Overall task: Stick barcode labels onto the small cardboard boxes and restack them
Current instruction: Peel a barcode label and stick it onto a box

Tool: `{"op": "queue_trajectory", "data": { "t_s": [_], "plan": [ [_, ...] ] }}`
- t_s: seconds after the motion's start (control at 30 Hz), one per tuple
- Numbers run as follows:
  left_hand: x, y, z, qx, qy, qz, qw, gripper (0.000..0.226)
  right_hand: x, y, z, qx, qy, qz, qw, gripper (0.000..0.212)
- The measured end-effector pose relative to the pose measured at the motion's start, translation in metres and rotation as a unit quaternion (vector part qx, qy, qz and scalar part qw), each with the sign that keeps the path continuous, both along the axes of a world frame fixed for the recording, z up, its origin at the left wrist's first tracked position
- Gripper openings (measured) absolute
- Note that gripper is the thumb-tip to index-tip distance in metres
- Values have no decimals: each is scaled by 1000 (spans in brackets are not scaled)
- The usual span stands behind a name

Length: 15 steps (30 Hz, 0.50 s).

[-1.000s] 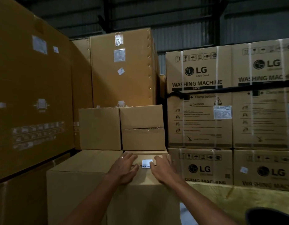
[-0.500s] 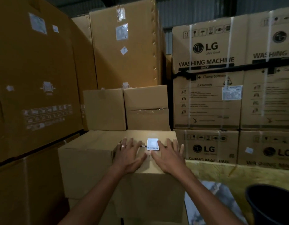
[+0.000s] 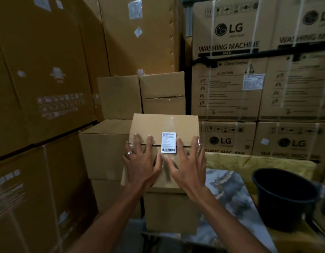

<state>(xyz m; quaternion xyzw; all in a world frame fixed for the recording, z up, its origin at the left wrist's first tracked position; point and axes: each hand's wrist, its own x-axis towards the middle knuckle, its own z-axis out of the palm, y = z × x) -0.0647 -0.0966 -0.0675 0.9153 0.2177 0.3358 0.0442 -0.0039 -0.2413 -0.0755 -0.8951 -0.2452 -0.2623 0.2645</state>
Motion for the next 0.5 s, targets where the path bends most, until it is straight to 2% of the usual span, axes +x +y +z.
{"op": "queue_trajectory", "data": {
  "t_s": [0.23,0.5],
  "plan": [
    [-25,-48,-16,17,-19,-25,999,77,-19,-45,-15,13,-11,-16,1000,90],
    [7,-123,-21,-7,-32,-96,995,75,3,-123,-24,12,-78,-90,993,87]
  ]
}}
